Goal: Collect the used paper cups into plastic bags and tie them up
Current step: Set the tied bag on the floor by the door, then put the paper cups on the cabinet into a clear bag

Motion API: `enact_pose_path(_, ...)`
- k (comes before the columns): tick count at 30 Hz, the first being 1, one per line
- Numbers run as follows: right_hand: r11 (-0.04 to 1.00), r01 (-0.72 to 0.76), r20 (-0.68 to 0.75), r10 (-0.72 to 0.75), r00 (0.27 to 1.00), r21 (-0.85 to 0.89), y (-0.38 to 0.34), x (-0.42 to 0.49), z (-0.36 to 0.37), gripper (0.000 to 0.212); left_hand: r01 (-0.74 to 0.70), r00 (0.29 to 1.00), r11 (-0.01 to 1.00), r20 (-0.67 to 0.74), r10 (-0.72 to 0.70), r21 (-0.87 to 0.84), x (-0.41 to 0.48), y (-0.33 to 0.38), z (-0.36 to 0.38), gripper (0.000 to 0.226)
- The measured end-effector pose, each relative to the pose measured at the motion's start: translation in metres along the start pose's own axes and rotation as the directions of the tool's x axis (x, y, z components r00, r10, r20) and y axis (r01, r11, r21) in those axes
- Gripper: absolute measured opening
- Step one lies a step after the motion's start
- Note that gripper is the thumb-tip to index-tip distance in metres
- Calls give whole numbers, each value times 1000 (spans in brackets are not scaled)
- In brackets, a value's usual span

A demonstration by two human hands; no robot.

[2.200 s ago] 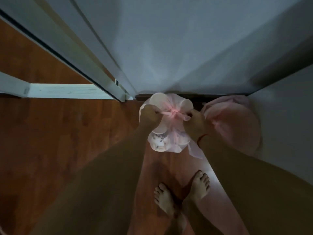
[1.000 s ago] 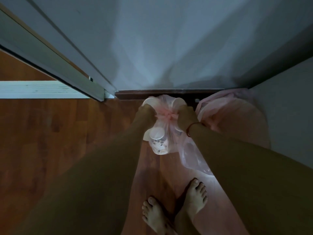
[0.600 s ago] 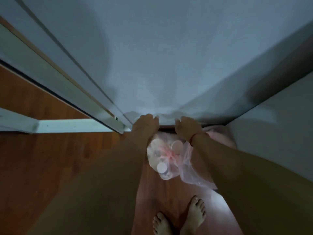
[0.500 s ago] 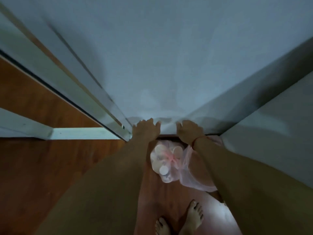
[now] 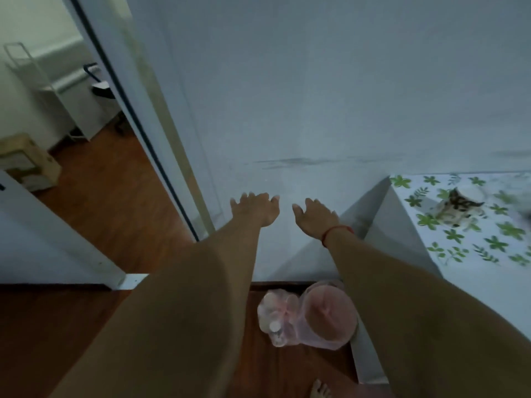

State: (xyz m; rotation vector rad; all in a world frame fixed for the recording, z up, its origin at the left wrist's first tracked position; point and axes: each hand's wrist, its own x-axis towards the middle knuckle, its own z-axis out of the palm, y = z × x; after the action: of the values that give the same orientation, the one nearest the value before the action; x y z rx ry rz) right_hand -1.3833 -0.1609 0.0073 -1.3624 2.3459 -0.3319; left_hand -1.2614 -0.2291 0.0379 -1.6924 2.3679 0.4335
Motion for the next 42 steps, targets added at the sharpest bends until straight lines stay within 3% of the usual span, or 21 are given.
enact_pose_path(8,999,-24,-154,28,988,27,39,-89,-93,59,-110,989,994,-99,109,1,-90,65,-51,61)
enact_pose_path(17,984,-166,-250,178,952,68,191,-164,-175,46,-298,950,953,-116,292,-44,-163,222,-32,62)
enact_pose_path(22,987,-158,-211,163,964,42,260,-192,-197,57,-281,957,956,-95,273,-88,-181,292,-5,62)
enact_pose_path(29,971,-228,-204,239,949,74,406,-229,-233,48,-313,950,937,-58,308,-156,-214,409,44,58)
enact_pose_path(35,968,-214,-171,236,957,134,463,-219,-235,38,-331,943,942,-39,329,-59,-201,470,58,48)
enact_pose_path(42,963,-241,-54,249,967,124,508,-191,-220,38,-306,951,944,6,309,-119,-166,522,83,49)
